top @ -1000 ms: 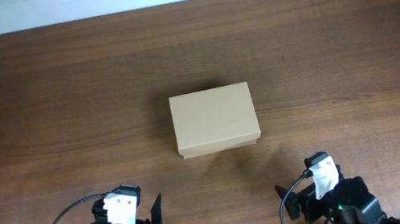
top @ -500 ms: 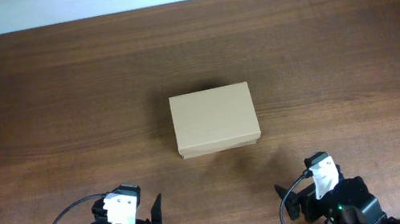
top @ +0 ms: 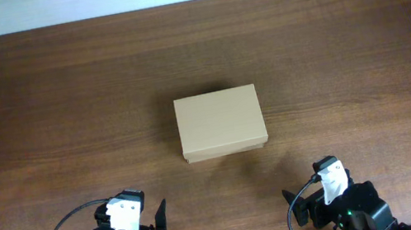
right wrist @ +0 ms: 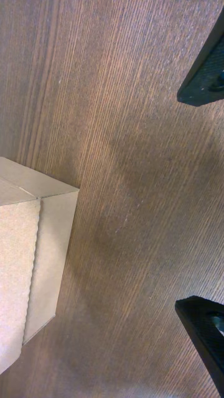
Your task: Pack container
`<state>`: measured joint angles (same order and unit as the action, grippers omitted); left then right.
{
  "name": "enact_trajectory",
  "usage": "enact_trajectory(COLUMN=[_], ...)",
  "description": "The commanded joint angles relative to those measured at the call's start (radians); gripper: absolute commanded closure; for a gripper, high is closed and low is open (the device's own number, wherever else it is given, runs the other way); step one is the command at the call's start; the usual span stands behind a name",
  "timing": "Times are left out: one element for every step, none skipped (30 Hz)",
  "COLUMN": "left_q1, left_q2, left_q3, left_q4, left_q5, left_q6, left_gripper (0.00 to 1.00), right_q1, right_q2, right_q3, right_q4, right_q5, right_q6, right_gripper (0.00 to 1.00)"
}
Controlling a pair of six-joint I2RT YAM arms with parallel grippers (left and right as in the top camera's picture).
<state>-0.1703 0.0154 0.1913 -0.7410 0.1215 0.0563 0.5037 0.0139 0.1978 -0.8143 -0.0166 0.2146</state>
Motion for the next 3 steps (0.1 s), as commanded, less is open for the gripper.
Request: enact_trajectory(left_q1=[0.005, 0.005, 0.005], left_q2=[-0.01, -0.01, -0.01], left_q3=[-0.007, -0.007, -0.007], left_q4=[0.001, 0.001, 0.001], left_q5=[-0.011, -0.011, -0.011], left_q6=[-0.011, -0.011, -0.011], left_gripper=[0.0, 0.0, 0.01], right_q1=[0.009, 0.009, 0.009], right_q2=[-0.011, -0.011, -0.011], right_q3=[-0.012, -0.012, -0.012], right_q4=[0.004, 0.004, 0.004], right_q5=[-0.005, -0.005, -0.005], right_q6=[0.01, 0.01, 0.01], right_gripper=[0.01, 0.01, 0.01])
